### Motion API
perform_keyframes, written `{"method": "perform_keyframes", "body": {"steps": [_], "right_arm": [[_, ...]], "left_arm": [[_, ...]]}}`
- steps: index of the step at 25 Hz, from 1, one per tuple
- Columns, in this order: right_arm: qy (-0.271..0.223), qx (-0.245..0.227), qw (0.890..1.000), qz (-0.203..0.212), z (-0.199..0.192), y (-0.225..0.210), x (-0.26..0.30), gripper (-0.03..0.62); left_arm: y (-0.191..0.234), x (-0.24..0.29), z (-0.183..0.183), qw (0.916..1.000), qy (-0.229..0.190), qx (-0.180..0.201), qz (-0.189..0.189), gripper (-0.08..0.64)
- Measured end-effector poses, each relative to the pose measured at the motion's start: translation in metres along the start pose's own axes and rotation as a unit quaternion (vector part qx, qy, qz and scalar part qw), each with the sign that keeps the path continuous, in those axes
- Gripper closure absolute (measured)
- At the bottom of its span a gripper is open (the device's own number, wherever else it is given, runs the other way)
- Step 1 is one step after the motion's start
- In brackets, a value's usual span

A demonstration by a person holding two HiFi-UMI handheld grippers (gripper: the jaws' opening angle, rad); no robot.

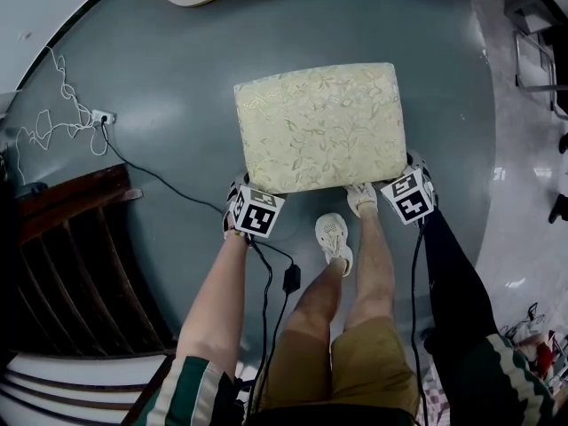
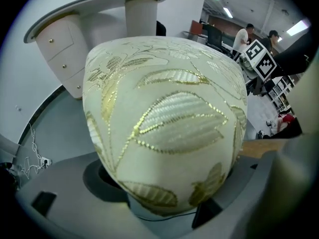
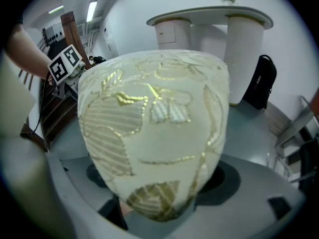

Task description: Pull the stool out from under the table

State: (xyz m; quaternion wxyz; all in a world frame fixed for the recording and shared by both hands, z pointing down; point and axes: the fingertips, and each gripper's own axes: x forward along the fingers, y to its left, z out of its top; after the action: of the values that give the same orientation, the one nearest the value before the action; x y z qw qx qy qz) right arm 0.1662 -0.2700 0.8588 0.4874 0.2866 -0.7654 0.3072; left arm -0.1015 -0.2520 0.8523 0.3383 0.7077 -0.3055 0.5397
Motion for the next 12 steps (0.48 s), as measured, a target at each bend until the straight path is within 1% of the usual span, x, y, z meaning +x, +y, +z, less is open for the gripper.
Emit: {"method": "perform_keyframes", "body": {"steps": [5,12], "right_arm": [[0.005,-0.011,1.000,0.000,0.004,-0.003,-0.011,0.152],[0.008,-0.023,1.000,-0.002,0.008,-0.009,-0.017,0.152]], "left_arm": [[-0.006,-0.004,-0.002,0.9998,0.021,-0.003,-0.006,0.156],[-0.011,-0.002,-0.002,0.9994,0.031,-0.012,-0.009,0.156]]}}
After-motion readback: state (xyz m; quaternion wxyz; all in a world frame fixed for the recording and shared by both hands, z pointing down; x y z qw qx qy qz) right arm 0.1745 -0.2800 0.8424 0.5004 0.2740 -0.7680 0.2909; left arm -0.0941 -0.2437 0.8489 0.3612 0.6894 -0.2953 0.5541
